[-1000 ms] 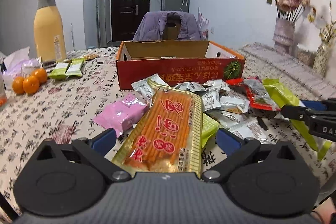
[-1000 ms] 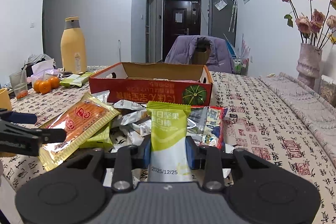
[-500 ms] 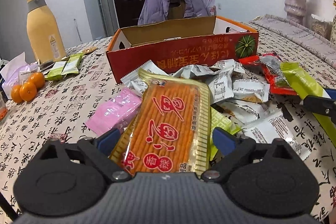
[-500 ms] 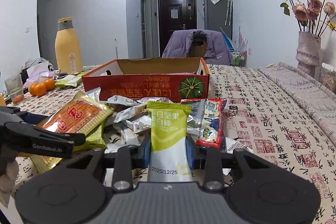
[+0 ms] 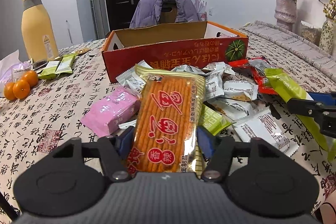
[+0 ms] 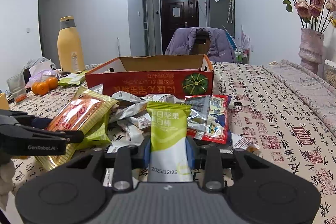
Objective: Organize snacks
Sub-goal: 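Grasp the orange spicy stick packet with the left gripper and lift, then carry both packets into the box and open both grippers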
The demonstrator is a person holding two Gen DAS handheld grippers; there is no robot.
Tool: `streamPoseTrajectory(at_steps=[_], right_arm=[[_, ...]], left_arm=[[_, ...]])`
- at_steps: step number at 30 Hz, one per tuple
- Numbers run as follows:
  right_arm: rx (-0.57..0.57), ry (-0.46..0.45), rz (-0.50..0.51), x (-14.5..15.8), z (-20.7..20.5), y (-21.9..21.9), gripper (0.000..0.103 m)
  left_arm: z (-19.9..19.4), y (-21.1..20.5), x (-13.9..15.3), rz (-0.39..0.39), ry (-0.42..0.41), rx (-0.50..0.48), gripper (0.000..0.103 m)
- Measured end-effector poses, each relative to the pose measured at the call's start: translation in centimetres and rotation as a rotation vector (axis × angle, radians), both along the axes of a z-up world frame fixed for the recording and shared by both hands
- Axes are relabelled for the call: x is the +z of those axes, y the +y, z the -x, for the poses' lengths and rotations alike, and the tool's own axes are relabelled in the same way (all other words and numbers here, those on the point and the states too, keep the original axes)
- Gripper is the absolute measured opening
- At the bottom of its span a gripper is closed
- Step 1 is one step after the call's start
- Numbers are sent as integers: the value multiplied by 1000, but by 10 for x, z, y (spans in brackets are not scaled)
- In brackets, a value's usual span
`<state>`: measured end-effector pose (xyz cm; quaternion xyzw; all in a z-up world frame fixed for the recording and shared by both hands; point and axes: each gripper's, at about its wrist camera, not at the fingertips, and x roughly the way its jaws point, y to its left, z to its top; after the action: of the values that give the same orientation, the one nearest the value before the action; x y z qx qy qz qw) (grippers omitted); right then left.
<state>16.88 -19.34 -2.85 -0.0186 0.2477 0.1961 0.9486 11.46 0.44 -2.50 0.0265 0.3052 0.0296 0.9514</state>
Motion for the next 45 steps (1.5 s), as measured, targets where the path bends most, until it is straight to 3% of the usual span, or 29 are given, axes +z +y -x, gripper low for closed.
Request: streamPoseTrajectory(at_steps=[10, 26, 37, 45], right_arm=[[8, -7, -3, 2, 5, 4, 33], [16, -45, -15, 21, -2, 11, 33], [2, -108, -25, 59, -56, 31, 33], [-13, -91, -26, 87, -124, 48, 33]], left_arm=[[10, 9, 8, 53, -24, -4, 47], [12, 12, 46, 83, -120, -15, 46], [-32, 22, 83, 121, -171, 5, 46], [-87, 31, 112, 131, -188, 33, 46]])
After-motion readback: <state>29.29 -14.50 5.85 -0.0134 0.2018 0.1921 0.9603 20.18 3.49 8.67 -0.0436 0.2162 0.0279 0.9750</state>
